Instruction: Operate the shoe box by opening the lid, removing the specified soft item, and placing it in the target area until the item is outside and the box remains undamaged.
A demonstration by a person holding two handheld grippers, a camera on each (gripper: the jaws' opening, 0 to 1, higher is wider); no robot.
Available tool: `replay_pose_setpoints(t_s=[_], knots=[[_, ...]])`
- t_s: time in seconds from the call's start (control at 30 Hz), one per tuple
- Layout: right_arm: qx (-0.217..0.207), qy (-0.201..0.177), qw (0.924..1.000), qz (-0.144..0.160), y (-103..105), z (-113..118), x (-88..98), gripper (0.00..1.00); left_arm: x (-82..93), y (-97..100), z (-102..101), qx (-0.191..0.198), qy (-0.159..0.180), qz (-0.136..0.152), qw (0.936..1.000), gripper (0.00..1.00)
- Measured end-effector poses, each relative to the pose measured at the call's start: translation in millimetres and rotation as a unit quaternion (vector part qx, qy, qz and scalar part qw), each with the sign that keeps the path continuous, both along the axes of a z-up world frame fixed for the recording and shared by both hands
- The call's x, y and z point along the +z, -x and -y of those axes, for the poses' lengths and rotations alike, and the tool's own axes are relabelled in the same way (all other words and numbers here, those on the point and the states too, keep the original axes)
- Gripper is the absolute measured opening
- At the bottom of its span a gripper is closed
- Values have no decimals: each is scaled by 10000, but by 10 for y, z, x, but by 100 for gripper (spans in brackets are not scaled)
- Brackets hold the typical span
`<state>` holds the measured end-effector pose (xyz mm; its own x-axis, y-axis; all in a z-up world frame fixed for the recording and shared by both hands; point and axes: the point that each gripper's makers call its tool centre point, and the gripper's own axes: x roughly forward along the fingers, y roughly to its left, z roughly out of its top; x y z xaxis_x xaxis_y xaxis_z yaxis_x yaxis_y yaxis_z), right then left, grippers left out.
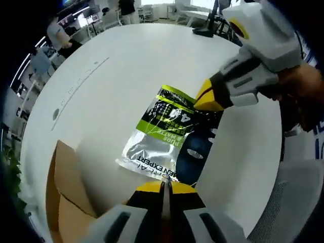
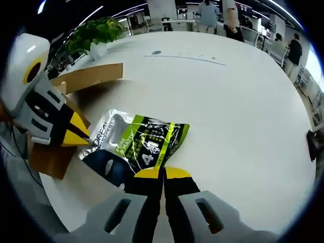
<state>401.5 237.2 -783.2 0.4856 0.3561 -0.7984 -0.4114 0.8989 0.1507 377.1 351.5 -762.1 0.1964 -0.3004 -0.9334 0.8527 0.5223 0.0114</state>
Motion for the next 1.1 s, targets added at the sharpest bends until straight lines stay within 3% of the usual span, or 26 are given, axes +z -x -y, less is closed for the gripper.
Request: replay_pose_setpoints(t_s=[0.1,0.53,1.1], knots=[[-34,-18,10000,-9,13,-2,-5,0,60,-2,17,120,128,11,9998,10],[92,214,9997,41,74,46,-43,6,400,75,93,395,893,99,9952,16],[332,283,9979,486,161,39,242,27,778,136,-157,788,1484,370,9851,27]])
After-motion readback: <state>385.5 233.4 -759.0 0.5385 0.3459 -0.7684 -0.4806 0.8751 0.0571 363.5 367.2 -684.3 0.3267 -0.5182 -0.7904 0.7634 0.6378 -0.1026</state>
